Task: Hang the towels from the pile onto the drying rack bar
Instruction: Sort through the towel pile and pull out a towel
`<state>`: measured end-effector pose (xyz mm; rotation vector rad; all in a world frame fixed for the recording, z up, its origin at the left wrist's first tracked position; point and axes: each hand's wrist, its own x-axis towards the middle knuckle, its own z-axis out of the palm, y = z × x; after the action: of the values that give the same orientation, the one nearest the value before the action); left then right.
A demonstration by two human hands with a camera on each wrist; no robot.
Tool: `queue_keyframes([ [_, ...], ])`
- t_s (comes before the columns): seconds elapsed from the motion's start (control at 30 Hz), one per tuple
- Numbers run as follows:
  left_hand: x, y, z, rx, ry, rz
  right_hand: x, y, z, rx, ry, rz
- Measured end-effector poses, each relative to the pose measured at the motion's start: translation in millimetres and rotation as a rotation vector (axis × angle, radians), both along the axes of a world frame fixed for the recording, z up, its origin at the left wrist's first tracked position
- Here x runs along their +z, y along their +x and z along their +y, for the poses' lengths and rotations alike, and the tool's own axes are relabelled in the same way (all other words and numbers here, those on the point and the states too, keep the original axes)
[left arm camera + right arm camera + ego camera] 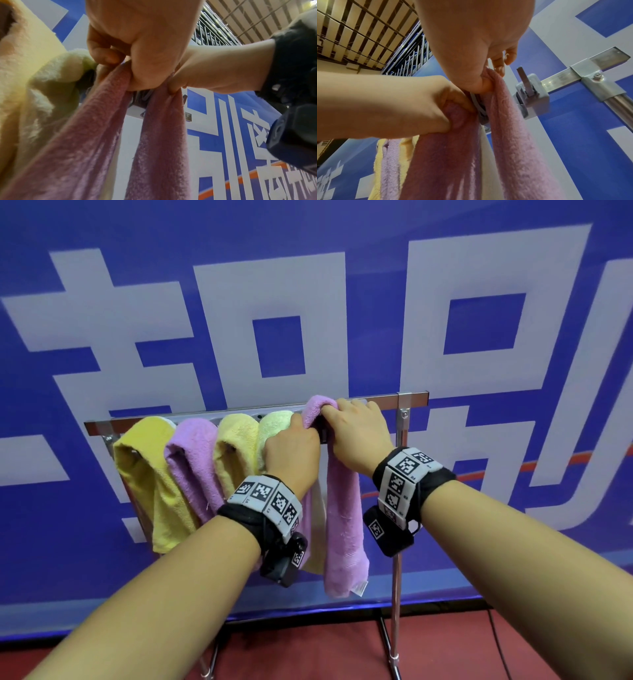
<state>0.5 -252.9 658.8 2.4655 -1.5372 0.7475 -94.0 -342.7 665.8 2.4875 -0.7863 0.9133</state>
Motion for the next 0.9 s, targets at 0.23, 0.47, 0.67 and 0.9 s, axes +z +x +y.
queue_keyframes([
  [0.23,10,-5,-14,0.076,0.073,-0.079,-2,-9,-11,-0.046,0.024,0.023],
  [0.47,14,-5,-29,0.078,0.087,-0.051,-1,-5,-21,-0.080,0.022,0.033],
  [0.67,17,-2,-35,0.037,0.013,0.042,5,-2,-28,-0.138,-0.014,0.027],
  [0.9,11,0,-35,0.074,0.070,0.129,1,10,-24,-0.176,-0.010,0.145],
])
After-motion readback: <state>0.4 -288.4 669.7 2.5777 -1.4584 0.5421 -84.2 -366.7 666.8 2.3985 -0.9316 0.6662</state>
